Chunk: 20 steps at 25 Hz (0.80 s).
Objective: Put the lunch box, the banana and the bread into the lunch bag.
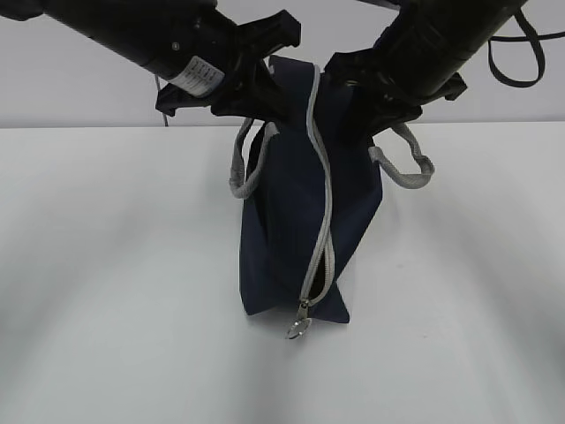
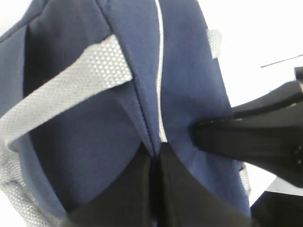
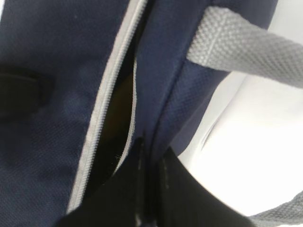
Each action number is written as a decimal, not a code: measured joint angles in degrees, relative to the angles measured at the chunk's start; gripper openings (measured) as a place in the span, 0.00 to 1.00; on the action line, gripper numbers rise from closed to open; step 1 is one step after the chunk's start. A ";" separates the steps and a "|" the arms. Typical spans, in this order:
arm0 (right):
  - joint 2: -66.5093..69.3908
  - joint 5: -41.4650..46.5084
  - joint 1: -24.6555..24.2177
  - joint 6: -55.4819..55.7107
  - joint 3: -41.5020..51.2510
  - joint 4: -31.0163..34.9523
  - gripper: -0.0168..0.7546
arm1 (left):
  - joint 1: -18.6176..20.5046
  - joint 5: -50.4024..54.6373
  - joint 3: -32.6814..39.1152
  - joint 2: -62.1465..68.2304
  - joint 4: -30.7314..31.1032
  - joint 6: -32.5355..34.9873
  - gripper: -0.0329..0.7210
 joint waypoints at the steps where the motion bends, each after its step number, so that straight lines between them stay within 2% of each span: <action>1: 0.32 0.00 0.00 0.09 -0.09 -0.27 0.01 | 0.00 0.06 -0.79 0.50 0.05 0.00 0.04; 7: 2.07 0.00 0.00 0.36 -0.62 -0.86 0.01 | 0.00 0.74 -2.88 2.69 0.25 0.00 0.04; 16: 2.44 0.00 0.00 0.36 -0.62 -0.86 0.02 | 0.00 3.83 -3.04 2.69 4.18 0.00 0.04; 18: 2.44 0.00 0.00 0.36 -0.62 -0.86 0.05 | 0.00 4.10 -3.04 2.69 4.93 0.00 0.05; 20: 2.44 0.00 0.00 0.39 -0.62 -0.86 0.13 | 0.00 4.28 -3.04 2.69 5.75 0.00 0.09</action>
